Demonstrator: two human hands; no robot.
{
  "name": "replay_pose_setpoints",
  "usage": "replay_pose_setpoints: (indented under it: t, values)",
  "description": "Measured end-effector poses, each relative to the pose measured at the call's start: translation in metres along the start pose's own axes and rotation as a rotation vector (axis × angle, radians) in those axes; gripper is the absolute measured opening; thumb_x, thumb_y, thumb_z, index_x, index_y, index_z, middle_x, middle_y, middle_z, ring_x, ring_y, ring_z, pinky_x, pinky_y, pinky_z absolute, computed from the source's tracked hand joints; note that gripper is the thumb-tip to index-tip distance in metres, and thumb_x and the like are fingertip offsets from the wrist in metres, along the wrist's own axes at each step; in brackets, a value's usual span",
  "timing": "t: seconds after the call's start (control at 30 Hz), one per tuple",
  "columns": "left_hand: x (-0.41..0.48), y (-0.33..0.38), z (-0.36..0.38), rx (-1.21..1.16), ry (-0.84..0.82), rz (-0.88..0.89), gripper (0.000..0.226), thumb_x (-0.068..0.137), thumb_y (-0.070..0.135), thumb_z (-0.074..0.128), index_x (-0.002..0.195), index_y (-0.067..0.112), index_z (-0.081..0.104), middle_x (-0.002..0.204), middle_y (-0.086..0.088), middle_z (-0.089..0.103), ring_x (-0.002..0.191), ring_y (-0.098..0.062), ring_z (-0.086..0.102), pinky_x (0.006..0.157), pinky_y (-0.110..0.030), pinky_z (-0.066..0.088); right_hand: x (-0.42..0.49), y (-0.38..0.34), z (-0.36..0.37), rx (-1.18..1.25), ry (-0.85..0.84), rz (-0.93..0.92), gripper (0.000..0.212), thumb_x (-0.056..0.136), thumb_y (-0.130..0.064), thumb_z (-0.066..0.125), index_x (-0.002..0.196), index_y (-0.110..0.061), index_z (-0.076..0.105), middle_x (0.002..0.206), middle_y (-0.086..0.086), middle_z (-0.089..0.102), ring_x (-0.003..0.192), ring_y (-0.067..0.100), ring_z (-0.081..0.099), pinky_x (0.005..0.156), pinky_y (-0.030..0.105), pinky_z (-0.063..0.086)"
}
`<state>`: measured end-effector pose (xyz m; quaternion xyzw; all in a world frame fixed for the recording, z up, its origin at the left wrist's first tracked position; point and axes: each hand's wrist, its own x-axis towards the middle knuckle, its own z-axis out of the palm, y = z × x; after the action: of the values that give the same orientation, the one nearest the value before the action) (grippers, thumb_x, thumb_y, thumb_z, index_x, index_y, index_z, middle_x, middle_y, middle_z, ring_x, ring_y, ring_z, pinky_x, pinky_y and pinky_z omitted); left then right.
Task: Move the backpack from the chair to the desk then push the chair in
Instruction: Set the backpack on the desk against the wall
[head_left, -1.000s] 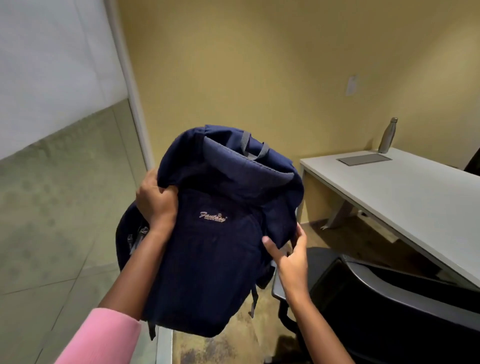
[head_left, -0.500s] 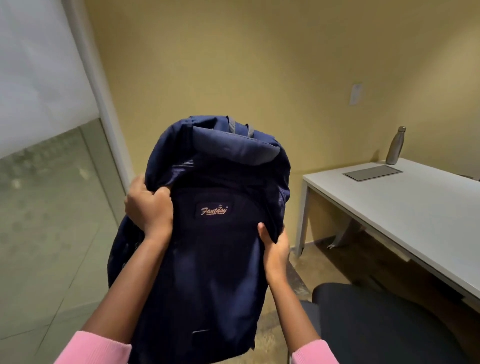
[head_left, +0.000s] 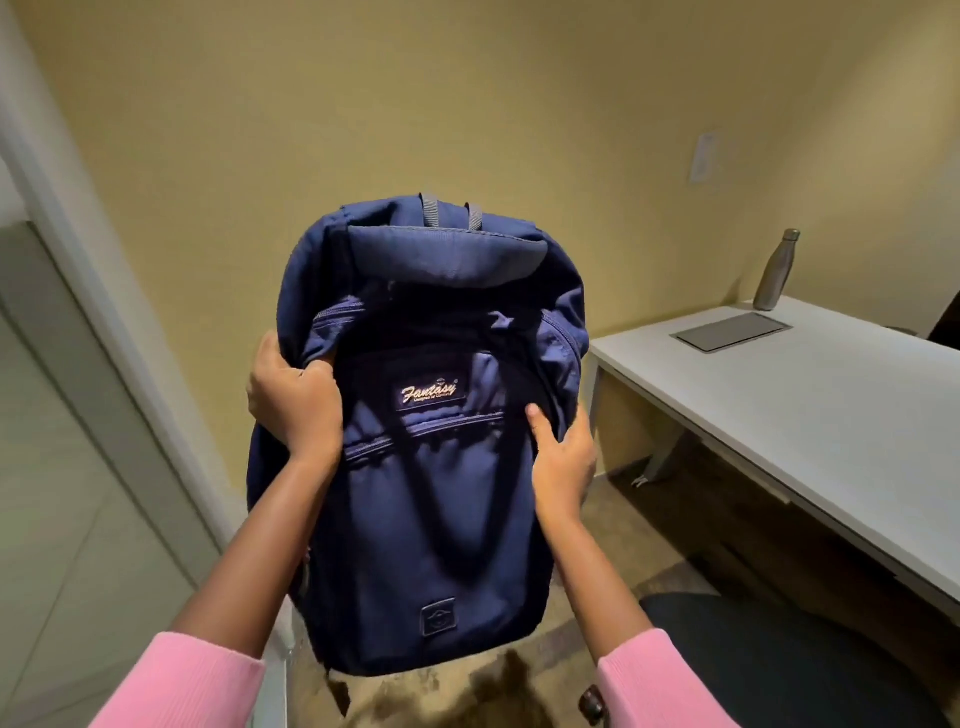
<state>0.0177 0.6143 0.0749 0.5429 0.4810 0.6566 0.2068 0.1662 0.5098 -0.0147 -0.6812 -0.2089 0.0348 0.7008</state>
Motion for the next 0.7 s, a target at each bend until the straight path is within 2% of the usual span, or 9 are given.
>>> replay_pose_setpoints:
  t: [0.1,0.17,0.3,0.37,0.47,0.5,0.6,0.7]
  values:
    - [0.016,-0.011,0.045,-0.041,-0.052,-0.017,0.02,0.073,-0.007,0.049,0.09,-0.008,0.06,0.097,-0.033,0.064,0.087,-0.047,0.055,0.069,-0.037,0.031,0.032,0.005,0.015,-0.023,0.077,-0.031,0.046,0.084,-0.032,0.06,0.12,-0.004,0.05,0.117,0.018,0.063,0.107,0.033,0.056,0.089,0.04,0.045]
    - [0.028,-0.019,0.076,-0.059,-0.106,-0.025,0.016,0.075,-0.006,0.05,0.088,-0.009,0.058,0.094,-0.034,0.063,0.083,-0.047,0.053,0.067,-0.037,0.03,0.052,0.008,0.024,-0.035,0.146,-0.042,0.042,0.084,-0.032,0.06,0.115,-0.005,0.053,0.112,0.014,0.065,0.1,0.029,0.058,0.082,0.034,0.045]
    - [0.054,-0.041,0.139,-0.094,-0.273,-0.023,0.012,0.079,0.0,0.055,0.089,-0.007,0.057,0.091,-0.029,0.064,0.08,-0.042,0.054,0.064,-0.035,0.033,0.088,0.01,0.045,-0.051,0.286,-0.095,0.027,0.083,-0.027,0.062,0.096,-0.003,0.057,0.079,0.003,0.058,0.074,0.019,0.052,0.061,0.016,0.035]
    - [0.064,-0.049,0.169,-0.109,-0.349,-0.031,0.015,0.08,-0.001,0.055,0.092,-0.008,0.056,0.094,-0.03,0.064,0.084,-0.044,0.055,0.068,-0.037,0.038,0.106,0.013,0.053,-0.069,0.345,-0.121,0.023,0.083,-0.025,0.063,0.09,-0.004,0.057,0.076,0.0,0.057,0.069,0.016,0.052,0.055,0.011,0.035]
    - [0.07,-0.052,0.214,-0.14,-0.445,-0.041,0.021,0.08,-0.004,0.052,0.101,-0.008,0.056,0.103,-0.029,0.064,0.092,-0.044,0.057,0.077,-0.043,0.042,0.135,0.017,0.06,-0.134,0.408,-0.152,0.023,0.083,-0.027,0.063,0.089,-0.006,0.057,0.08,0.0,0.061,0.071,0.016,0.054,0.056,0.002,0.036]
    - [0.071,-0.052,0.23,-0.156,-0.477,-0.04,0.025,0.08,-0.005,0.051,0.105,-0.006,0.056,0.107,-0.027,0.064,0.095,-0.043,0.057,0.079,-0.043,0.043,0.146,0.018,0.06,-0.15,0.43,-0.159,0.023,0.083,-0.028,0.063,0.088,-0.006,0.057,0.079,0.001,0.061,0.071,0.018,0.054,0.058,0.005,0.038]
    - [0.068,-0.048,0.275,-0.223,-0.566,-0.026,0.034,0.079,-0.008,0.048,0.112,-0.003,0.055,0.112,-0.024,0.064,0.099,-0.04,0.057,0.081,-0.04,0.042,0.181,0.021,0.058,-0.161,0.504,-0.189,0.024,0.082,-0.027,0.063,0.083,-0.004,0.054,0.074,0.006,0.059,0.068,0.023,0.053,0.064,0.034,0.044]
    - [0.061,-0.04,0.321,-0.294,-0.64,0.023,0.034,0.079,-0.009,0.05,0.112,-0.003,0.054,0.11,-0.023,0.065,0.098,-0.04,0.059,0.077,-0.034,0.039,0.22,0.026,0.049,-0.186,0.593,-0.216,0.027,0.082,-0.028,0.063,0.083,-0.002,0.054,0.07,0.007,0.057,0.065,0.024,0.05,0.061,0.031,0.038]
